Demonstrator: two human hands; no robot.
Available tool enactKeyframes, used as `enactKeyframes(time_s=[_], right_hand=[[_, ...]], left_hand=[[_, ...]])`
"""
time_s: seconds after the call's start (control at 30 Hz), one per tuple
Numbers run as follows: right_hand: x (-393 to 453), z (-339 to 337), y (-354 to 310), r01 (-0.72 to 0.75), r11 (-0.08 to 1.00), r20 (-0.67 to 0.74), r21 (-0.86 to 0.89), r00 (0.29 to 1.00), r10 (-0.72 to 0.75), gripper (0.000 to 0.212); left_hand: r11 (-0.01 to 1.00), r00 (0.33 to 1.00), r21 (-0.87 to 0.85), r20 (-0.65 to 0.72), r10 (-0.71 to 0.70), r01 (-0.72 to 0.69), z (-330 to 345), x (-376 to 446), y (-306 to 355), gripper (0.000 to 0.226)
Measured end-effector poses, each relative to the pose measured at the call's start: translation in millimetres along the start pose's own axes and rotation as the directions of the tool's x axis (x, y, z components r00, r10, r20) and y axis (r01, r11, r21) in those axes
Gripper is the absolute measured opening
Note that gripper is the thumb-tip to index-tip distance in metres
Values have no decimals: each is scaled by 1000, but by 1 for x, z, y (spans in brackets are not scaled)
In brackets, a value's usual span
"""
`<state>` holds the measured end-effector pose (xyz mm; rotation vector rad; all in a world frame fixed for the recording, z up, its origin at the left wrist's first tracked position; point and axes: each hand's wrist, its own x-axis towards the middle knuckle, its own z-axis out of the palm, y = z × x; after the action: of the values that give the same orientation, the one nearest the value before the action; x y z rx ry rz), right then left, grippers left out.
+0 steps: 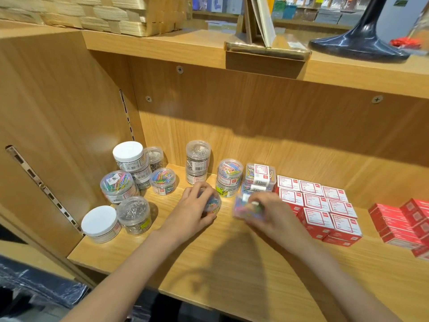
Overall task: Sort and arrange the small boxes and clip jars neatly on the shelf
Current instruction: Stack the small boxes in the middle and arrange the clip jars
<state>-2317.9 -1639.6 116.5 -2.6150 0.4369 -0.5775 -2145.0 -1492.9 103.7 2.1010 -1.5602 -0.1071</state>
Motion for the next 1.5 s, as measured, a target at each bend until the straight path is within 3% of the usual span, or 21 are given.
enactKeyframes(time_s=[0.07,0.13,0.23,0.33,0.43,0.53,0.67,0.97,1.17,1.33,1.5], right_hand=[[10,-21,2,-16,999,-175,52,984,25,37],[23,-38,7,-39,999,-261,21,964,43,33],[41,-43,20,-67,992,-200,-105,979,45,33],[45,-34,27,-95,983,-176,-158,982,67,33],[34,-38,28,-103,988,-247,-114,966,72,33],[24,-41,33,-104,987,-173,-120,982,83,38],[23,-40,35,-69,984,-158,-167,987,43,43],[13,-42,39,-46,988,-173,-149,985,20,43],[16,-46,40,-12,983,-180,-181,983,-21,39],[20,-46,38,-10,980,-208,-199,978,-32,33],[20,-48,31,-6,967,-291,-256,954,-71,28]], left_hand=[[998,999,56,-39,-5,7,3,0,-1,41],[993,994,117,-109,4,8,4,3,4,42],[998,984,23,-165,61,-58,7,9,23,41],[978,994,-201,-107,29,-50,16,16,44,47],[922,998,-380,42,-57,68,24,25,62,59],[828,978,-521,149,-148,205,30,37,68,68],[800,967,-544,162,-197,254,43,48,68,68],[777,974,-587,161,-161,226,51,51,61,71],[646,954,-703,241,-176,297,48,55,57,73],[697,961,-664,225,-161,272,51,51,56,84],[832,990,-538,86,-109,138,38,39,61,64]])
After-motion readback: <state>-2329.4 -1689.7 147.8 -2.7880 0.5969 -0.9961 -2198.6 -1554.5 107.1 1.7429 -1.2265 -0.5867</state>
